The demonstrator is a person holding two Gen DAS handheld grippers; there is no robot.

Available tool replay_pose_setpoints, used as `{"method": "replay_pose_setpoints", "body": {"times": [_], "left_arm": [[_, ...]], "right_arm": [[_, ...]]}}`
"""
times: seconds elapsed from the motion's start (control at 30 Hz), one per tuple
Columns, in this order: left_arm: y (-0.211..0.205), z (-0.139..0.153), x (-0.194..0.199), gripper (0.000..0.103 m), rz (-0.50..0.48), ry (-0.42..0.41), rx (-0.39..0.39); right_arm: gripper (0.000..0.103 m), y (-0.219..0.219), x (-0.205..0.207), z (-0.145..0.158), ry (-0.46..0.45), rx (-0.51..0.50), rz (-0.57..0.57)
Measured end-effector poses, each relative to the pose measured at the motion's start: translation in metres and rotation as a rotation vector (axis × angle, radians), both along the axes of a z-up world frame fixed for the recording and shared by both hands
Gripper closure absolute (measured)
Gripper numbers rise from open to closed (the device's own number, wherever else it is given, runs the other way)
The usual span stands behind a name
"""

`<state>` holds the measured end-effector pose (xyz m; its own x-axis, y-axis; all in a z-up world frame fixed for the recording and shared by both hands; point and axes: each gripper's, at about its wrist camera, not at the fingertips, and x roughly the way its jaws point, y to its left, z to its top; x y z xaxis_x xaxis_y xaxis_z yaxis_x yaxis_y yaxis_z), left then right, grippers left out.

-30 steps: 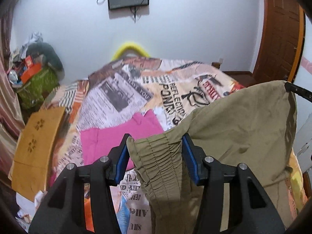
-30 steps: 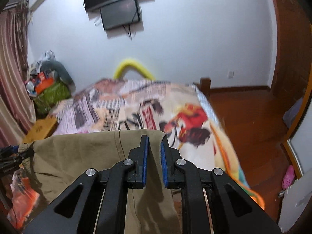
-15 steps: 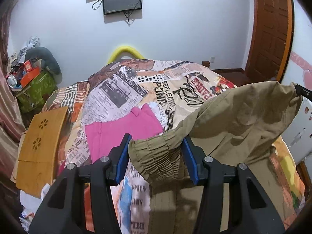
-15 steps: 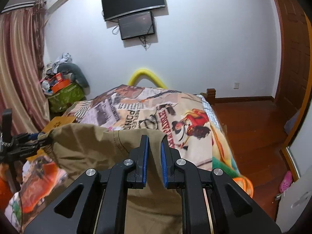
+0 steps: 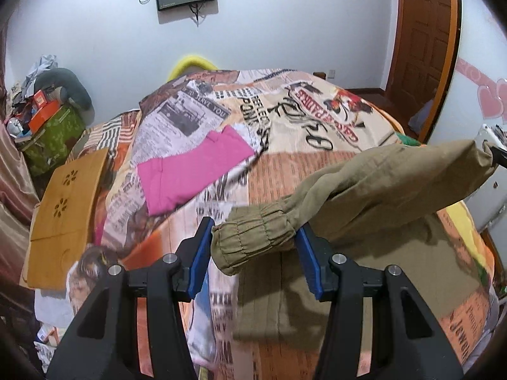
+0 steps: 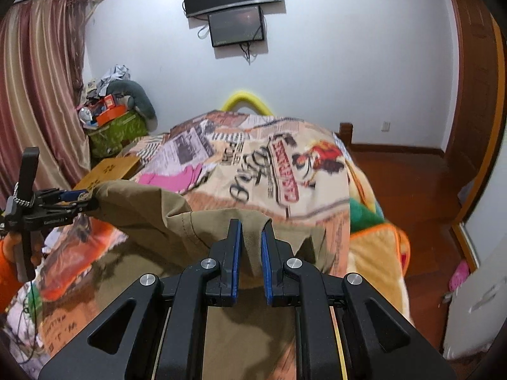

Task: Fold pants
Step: 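Lift the pants with both grippers and fold them over onto the other half, then lower the folded pants and open both grippers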

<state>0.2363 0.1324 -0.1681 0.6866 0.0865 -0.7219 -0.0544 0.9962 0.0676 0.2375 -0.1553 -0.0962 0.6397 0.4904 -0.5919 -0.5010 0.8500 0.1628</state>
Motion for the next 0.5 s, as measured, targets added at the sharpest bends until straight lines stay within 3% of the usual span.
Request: {"method": "replay_pose_setpoints", "body": {"times": [0.3, 0.5], "left_arm": [[-0.003, -0.033, -0.030, 0.052, 0.003, 0.071, -0.007], [-0.005, -0.050, -0.042, 0.052, -0.001, 0.124, 0.032]], "right_arm": [[0.092, -0.017, -0.042, -0.040, 0.114, 0.005, -0.039], [0.092, -0.018, -0.063, -0.063, 0.161, -0.019, -0.038]]}}
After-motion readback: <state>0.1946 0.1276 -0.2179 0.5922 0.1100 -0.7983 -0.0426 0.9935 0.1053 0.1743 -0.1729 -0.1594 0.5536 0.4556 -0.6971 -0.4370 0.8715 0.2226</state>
